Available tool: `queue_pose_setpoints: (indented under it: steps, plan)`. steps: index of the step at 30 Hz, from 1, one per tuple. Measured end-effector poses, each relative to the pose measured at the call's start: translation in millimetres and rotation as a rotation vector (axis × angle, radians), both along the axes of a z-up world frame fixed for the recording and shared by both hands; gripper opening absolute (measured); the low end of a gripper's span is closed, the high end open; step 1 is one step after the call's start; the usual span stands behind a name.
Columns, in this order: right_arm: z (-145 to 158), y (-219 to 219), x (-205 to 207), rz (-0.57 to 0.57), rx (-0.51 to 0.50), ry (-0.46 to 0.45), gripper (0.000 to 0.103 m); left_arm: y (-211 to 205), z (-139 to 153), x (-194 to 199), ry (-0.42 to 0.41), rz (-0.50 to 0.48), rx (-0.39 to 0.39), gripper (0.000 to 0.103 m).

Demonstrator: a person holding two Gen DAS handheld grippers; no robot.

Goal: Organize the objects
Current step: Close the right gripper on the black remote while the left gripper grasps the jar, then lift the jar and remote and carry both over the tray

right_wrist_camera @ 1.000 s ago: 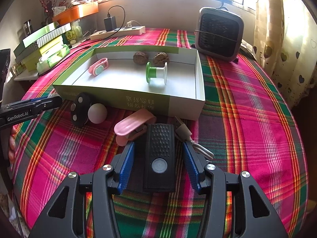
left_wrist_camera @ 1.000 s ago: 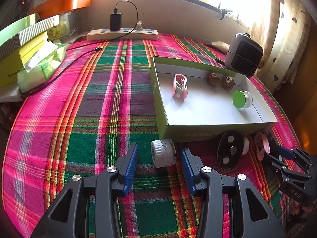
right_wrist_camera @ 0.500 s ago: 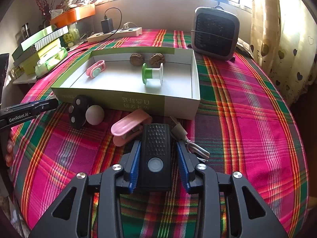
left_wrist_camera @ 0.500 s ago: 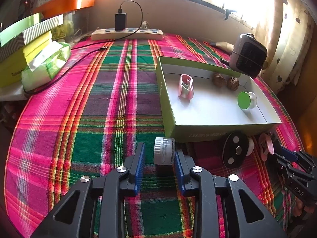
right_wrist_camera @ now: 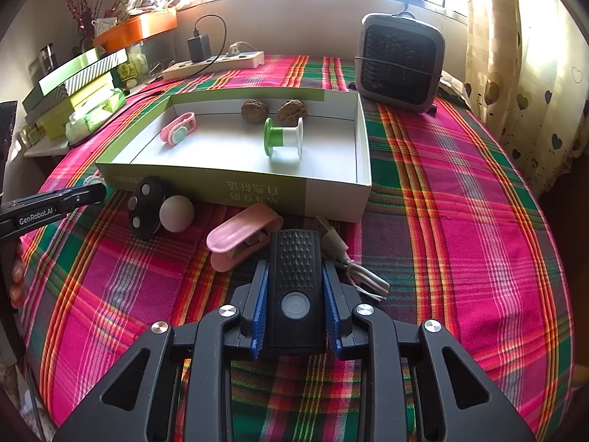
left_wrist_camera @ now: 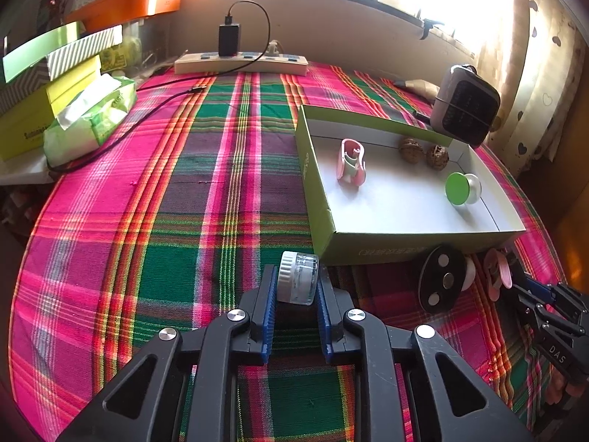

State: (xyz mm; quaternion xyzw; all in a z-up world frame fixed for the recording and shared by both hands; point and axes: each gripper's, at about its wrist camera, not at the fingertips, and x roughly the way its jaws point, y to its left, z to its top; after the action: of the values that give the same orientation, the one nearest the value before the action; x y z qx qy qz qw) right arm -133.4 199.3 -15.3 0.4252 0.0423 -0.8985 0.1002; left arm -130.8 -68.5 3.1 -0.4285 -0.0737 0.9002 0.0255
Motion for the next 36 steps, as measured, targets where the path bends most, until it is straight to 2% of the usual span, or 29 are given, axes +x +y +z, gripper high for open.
queue_pose_setpoints:
  steps: [19,36]
  plan:
    - [0.4,-1.8,1.4,0.007,0.007,-0.001,0.028,1.7,1.1,2.9,0.001,0.000,-0.012,0.017]
    - [14.5,-2.4,6.4,0.006,-0.011,0.031,0.028,3.7,17.9,14.0,0.043,-0.004,-0.025,0.017]
